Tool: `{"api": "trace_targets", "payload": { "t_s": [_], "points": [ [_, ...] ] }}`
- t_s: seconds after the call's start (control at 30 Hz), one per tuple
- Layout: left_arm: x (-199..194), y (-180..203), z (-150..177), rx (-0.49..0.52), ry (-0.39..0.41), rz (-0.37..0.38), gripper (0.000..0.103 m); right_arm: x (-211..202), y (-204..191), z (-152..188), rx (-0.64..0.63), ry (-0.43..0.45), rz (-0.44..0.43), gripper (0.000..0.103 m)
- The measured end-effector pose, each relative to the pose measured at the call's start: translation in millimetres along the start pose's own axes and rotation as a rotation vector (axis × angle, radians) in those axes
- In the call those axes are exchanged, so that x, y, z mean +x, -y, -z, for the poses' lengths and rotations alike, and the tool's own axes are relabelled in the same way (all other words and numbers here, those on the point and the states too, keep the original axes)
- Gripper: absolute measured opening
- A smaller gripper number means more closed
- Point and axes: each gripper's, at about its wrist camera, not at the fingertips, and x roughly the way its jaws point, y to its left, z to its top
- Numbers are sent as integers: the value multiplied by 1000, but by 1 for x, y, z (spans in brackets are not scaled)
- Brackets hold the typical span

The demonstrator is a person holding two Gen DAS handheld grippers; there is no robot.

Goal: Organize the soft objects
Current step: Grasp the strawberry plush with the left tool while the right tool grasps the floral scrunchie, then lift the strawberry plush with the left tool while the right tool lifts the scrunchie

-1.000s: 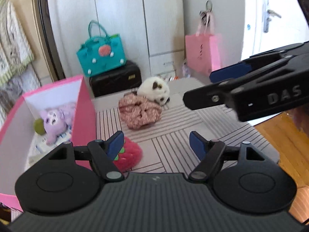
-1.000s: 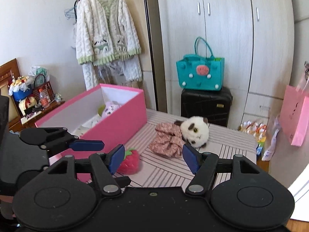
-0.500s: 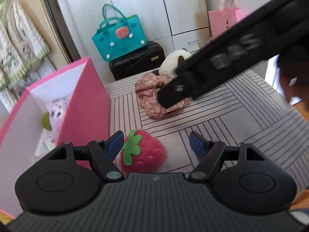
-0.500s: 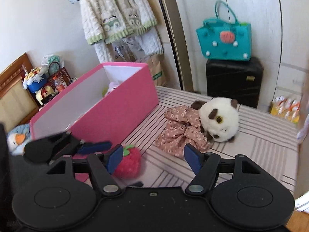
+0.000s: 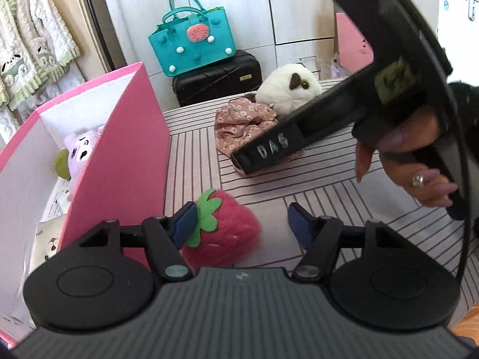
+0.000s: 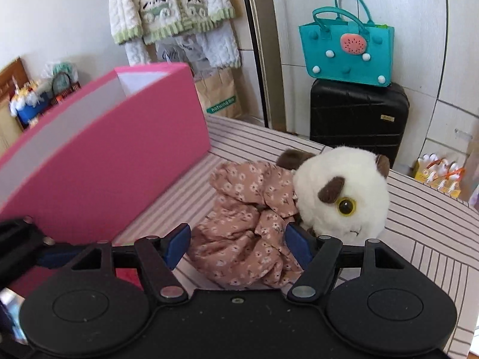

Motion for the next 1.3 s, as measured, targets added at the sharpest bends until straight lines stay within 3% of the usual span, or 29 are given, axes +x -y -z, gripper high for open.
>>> {"api": "trace_targets", "payload": {
  "t_s": [0.17,0.23,0.27,0.3,0.4,0.63,0.97,1.03,1.1,1.17,1.23,1.3],
  "points": [
    [7,-6,-1,-46,-30,26,61,9,-7,10,-93,-8,59,74],
    [10,-6,1,-60,-30,27,56,7,-6,13,-96,1,67,62],
    [11,-7,2,-64,-30,24,52,5,-5,14,-84,8,63,46],
    [12,-8,2,-72,-34,26,41,2,-3,15,-77,15,61,29],
    [13,-11,6,-99,-35,39,35,-7,-1,18,-62,23,60,18],
    [10,-8,11,-92,-13,65,33,-34,-9,33,-43,47,47,17],
    [5,4,10,-66,-31,259,32,-96,1,74,27,61,103,17],
    [5,5,10,-68,-42,264,34,-105,5,82,41,52,121,18],
    [4,6,10,-76,-42,262,37,-108,11,88,54,41,120,29],
    [5,4,7,-94,-40,299,41,-108,14,94,36,44,98,33],
    [5,3,6,-100,-40,329,45,-109,15,102,-11,85,96,39],
    [6,6,5,-91,-26,321,48,-109,18,105,22,108,107,46]
  ]
}}
